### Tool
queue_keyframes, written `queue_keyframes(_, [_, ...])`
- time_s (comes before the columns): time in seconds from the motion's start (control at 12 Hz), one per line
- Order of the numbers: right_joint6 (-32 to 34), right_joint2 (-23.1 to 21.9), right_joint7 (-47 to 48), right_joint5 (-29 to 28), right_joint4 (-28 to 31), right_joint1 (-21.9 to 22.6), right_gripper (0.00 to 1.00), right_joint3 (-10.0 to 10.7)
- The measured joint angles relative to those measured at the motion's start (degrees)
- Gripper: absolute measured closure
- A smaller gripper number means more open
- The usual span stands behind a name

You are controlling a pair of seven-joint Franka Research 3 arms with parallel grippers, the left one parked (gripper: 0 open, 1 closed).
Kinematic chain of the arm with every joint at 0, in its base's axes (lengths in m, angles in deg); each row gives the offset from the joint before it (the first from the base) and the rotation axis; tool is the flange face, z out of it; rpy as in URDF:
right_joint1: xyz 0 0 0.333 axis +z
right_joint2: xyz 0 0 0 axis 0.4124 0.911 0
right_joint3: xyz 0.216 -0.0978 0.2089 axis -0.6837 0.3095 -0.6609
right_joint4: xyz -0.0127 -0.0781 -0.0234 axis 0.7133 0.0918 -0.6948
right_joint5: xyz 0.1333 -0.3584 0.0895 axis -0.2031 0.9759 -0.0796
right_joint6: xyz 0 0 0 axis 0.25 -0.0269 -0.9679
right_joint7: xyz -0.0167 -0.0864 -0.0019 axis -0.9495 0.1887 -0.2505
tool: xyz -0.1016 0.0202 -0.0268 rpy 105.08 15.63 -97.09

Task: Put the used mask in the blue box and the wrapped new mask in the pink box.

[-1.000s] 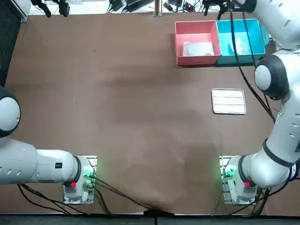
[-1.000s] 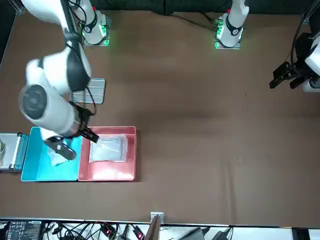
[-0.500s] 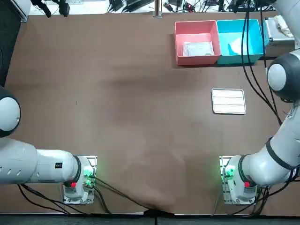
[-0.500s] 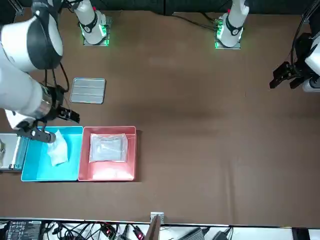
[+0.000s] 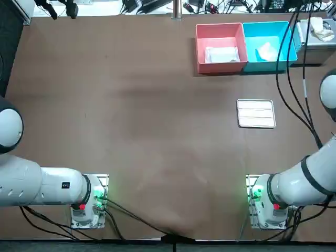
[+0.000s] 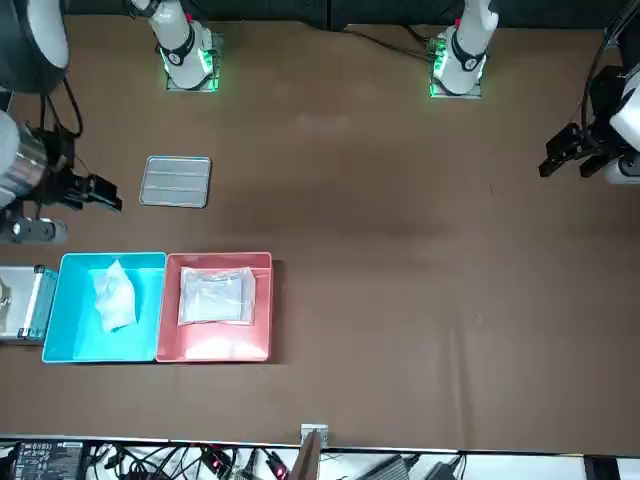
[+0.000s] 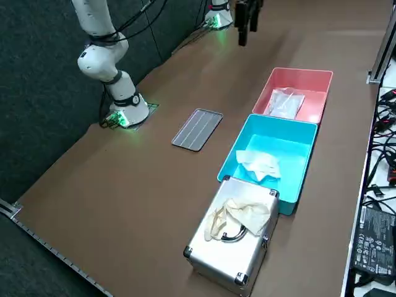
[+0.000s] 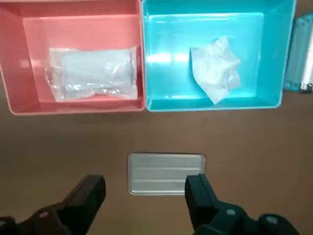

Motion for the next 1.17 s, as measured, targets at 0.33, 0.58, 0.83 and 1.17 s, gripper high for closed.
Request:
queue_keyframes(0.33, [0.11,-5.37,-2.83,0.00,5.31,-2.36,0.00,0.02])
queue_keyframes(0.58, [0.48,-7.52,-4.82,0.00,6.76,-4.93,0.00,0.03])
queue_keyframes(0.83, [0.82,-12.80,-6.69,-0.01,12.22,-6.74,0.00,0.04])
queue_keyframes(1.17, [0.80,-16.70,-6.64,-0.02,15.17,-6.70,0.00,-0.13])
